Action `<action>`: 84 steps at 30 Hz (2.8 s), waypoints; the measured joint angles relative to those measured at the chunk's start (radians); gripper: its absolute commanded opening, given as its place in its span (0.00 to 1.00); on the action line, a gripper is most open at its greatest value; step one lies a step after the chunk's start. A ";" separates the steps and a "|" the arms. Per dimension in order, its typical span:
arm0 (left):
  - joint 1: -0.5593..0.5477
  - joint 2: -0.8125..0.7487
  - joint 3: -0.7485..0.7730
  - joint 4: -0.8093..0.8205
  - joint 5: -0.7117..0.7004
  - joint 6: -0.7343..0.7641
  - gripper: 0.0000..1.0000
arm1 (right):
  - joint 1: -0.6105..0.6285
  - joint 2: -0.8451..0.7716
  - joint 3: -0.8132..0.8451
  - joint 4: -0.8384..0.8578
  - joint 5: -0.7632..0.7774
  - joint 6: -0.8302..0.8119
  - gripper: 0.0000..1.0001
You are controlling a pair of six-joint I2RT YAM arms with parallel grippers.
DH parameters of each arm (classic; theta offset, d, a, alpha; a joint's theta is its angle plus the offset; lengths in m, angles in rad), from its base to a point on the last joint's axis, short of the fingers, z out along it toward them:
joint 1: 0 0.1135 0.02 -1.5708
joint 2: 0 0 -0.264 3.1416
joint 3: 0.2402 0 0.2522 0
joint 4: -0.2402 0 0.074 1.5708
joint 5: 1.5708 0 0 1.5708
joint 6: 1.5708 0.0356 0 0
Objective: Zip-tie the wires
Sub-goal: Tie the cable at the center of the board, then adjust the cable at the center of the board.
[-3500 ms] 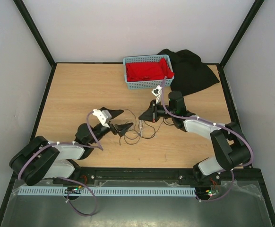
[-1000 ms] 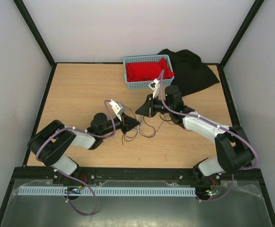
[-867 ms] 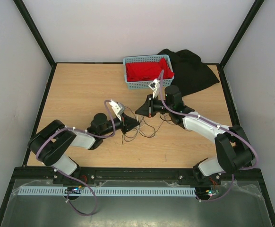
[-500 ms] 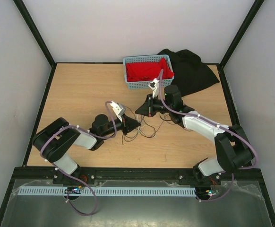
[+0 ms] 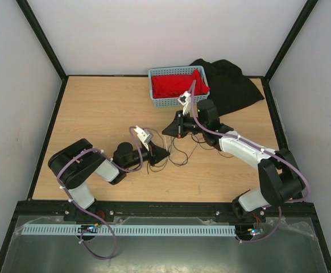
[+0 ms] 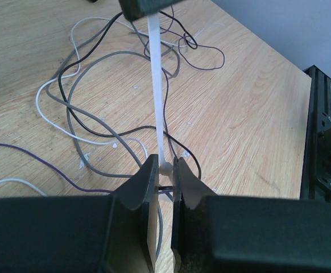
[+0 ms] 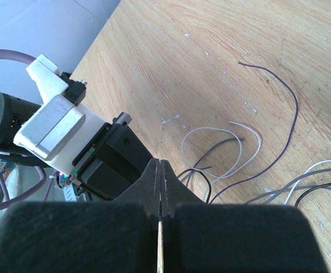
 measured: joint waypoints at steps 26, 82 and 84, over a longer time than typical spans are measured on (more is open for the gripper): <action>0.063 -0.105 -0.068 -0.140 0.019 -0.080 0.00 | -0.121 -0.142 -0.021 0.104 -0.014 0.018 0.55; 0.130 -0.689 0.238 -1.262 -0.123 -0.110 0.00 | 0.046 -0.108 -0.425 0.312 -0.048 -0.195 0.57; 0.130 -0.689 0.238 -1.262 -0.122 -0.110 0.00 | 0.052 -0.073 -0.414 0.312 -0.025 -0.207 0.59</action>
